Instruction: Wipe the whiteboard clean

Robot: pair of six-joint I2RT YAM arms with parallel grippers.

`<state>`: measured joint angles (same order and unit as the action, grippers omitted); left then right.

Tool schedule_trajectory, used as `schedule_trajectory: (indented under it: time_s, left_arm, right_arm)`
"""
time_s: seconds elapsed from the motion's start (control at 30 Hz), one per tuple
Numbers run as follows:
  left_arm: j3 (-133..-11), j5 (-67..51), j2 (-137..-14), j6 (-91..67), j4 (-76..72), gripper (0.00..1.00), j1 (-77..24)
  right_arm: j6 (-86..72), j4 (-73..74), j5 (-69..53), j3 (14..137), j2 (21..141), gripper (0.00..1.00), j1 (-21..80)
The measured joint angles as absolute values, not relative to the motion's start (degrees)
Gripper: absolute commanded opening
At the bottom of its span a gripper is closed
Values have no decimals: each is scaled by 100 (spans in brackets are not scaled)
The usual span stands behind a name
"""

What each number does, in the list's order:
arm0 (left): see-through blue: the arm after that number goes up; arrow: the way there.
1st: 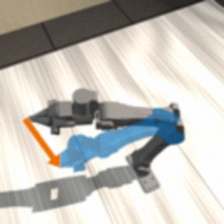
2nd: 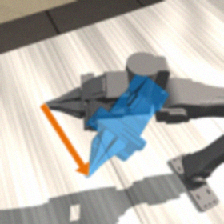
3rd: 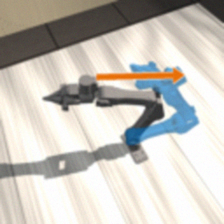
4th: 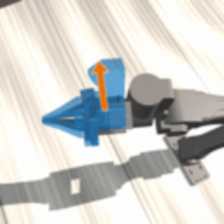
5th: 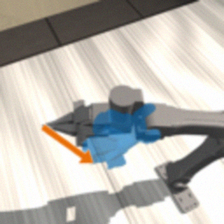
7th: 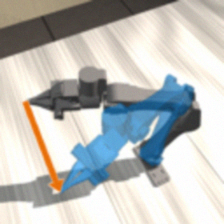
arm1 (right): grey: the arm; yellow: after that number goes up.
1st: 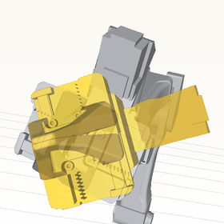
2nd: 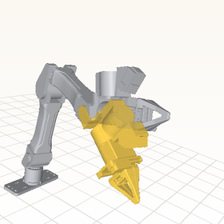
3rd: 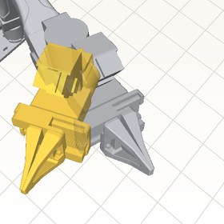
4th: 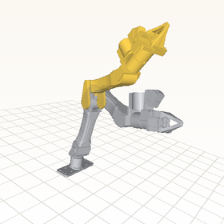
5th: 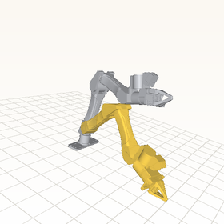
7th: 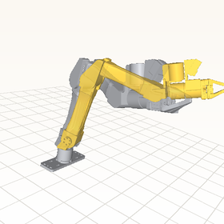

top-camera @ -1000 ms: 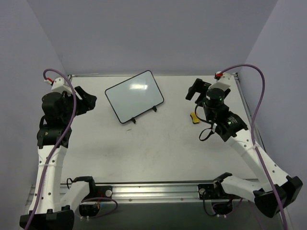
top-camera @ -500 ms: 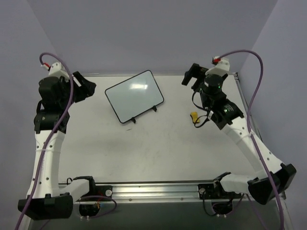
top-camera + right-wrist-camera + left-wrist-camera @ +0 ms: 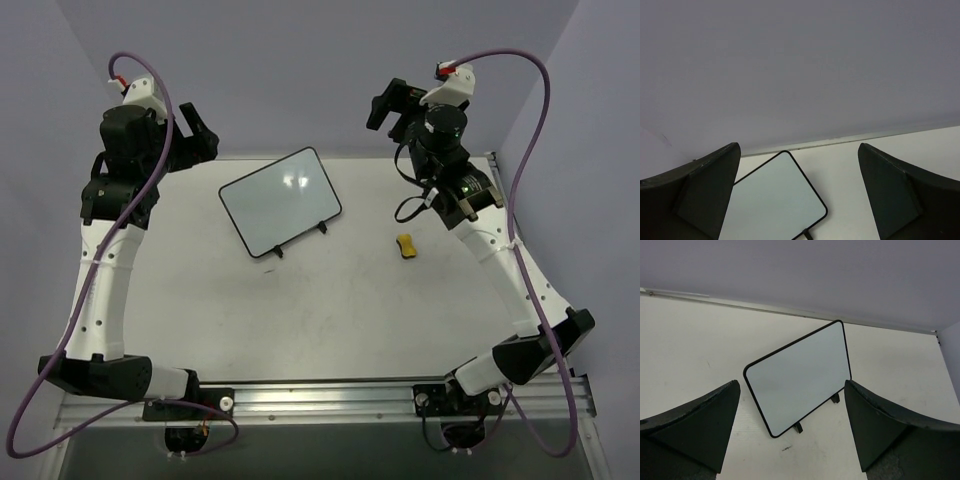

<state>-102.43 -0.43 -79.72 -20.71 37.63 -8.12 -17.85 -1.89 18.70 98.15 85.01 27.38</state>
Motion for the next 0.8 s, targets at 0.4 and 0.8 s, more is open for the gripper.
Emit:
schedule_trajectory:
  time_s: [0.4,0.8]
  left_arm:
    - [-10235,86,-7859,-2003,3833,94,-812]
    - [-10235,110,-7859,-1920,3839,94,-812]
  right_arm:
    - [-1809,-71,1848,9679,8390,100,2735]
    - [-2434,213,2167,9603,8401,100,2738]
